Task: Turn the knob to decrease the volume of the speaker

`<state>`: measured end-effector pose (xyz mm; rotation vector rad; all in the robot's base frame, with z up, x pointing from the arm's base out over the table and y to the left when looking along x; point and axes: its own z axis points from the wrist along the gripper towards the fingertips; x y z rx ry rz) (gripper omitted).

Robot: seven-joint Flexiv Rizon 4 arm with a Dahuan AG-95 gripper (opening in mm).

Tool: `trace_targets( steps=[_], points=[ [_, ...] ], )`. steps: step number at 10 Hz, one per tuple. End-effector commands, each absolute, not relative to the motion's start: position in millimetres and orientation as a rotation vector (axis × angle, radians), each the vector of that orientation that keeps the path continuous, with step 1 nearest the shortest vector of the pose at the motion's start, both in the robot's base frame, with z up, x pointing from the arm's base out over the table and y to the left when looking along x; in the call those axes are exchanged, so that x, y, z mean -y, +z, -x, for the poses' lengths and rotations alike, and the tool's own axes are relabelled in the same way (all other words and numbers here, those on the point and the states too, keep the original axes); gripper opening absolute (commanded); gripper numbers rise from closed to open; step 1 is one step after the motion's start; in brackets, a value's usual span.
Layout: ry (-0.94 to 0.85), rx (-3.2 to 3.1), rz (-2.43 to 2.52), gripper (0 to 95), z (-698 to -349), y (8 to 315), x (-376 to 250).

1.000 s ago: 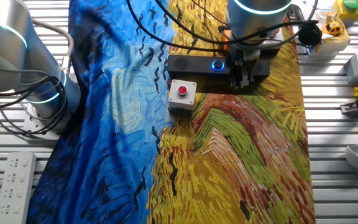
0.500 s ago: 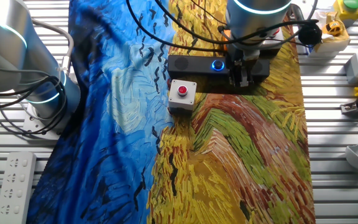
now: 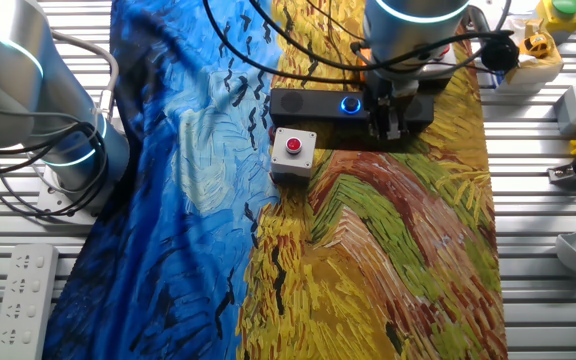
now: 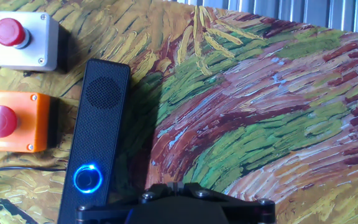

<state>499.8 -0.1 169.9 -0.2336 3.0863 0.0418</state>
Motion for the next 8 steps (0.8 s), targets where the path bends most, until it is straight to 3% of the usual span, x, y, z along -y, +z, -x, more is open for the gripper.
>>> trace_targets(
  steps=[1, 8],
  points=[
    [0.04, -3.088, 0.252, 0.0, -500, 170, 0],
    [0.037, -3.065, 0.403, 0.0, -528, 155, 5]
  ],
)
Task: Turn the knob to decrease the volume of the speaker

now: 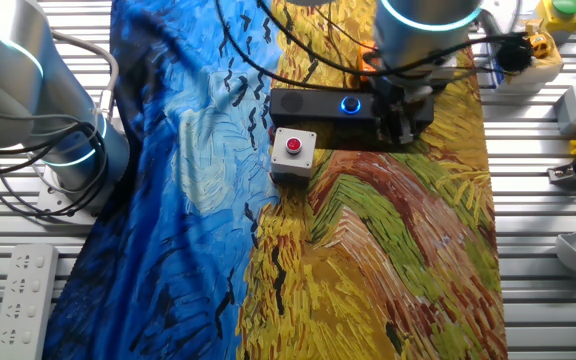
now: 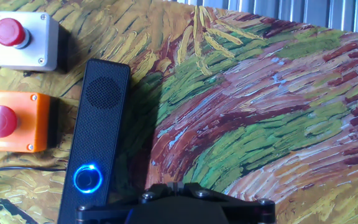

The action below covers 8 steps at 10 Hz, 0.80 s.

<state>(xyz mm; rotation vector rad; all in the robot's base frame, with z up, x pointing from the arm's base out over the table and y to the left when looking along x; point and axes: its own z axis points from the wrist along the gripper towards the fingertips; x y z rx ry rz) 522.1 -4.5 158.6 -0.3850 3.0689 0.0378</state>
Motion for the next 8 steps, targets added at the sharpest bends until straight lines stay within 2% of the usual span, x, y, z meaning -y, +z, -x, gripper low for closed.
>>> trace_targets(
  steps=[1, 8],
  points=[
    [0.038, -3.058, 0.456, 0.0, -534.7, 149.5, 6.0],
    [0.047, -3.017, 0.704, 0.0, -534.4, 148.8, 6.2]
  ],
)
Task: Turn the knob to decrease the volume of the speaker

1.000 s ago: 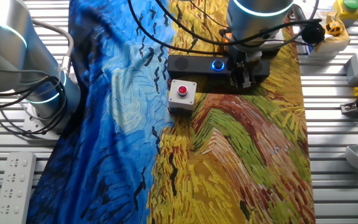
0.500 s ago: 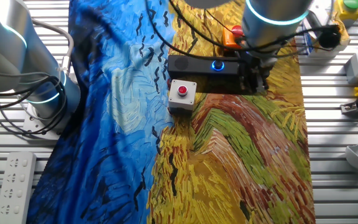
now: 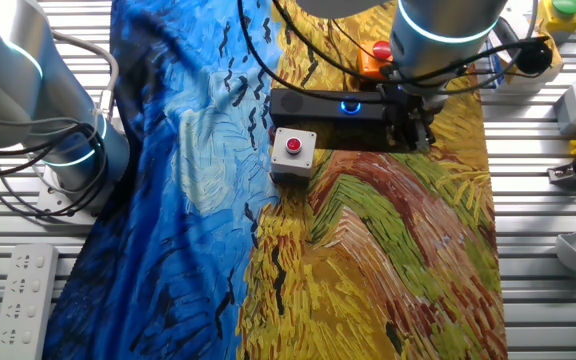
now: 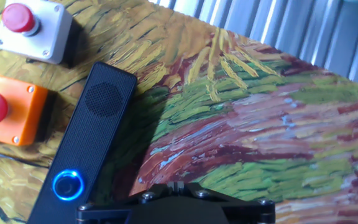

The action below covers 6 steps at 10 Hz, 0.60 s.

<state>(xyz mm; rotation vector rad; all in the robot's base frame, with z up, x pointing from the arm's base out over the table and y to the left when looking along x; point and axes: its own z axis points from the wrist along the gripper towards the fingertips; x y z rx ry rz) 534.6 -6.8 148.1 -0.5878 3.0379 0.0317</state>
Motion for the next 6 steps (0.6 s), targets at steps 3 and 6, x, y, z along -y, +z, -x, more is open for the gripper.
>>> trace_targets(
  steps=[3, 6],
  points=[
    [0.07, -3.013, 0.795, 0.0, -534, 148, 5],
    [0.123, -2.998, 0.793, 0.0, -531, 140, -33]
  ],
)
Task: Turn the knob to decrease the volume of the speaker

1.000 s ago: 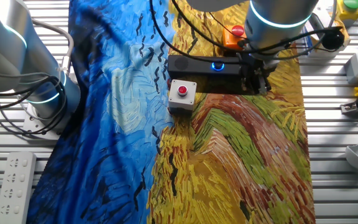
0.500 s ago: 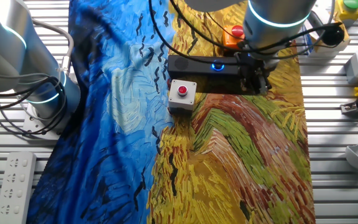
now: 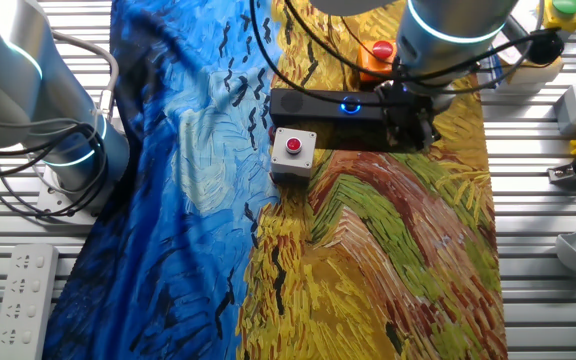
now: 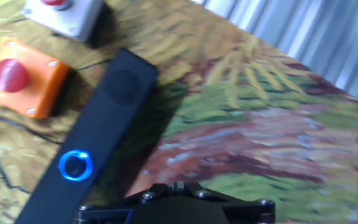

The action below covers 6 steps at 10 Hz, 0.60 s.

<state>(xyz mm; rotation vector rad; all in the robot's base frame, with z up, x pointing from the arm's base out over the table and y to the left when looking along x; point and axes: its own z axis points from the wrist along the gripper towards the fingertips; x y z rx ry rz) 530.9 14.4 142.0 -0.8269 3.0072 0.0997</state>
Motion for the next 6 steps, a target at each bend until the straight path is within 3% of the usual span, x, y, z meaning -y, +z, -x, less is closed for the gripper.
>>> trace_targets(
  steps=[1, 2, 3, 6],
  points=[
    [0.124, -2.999, 0.79, 0.0, -532, 139, -51],
    [0.123, -2.998, 0.785, 0.0, -530, 136, -65],
    [0.113, -3.005, 0.768, 19.0, -527, 133, -77],
    [0.103, -3.001, 0.747, 19.0, -519, 124, -96]
  ],
)
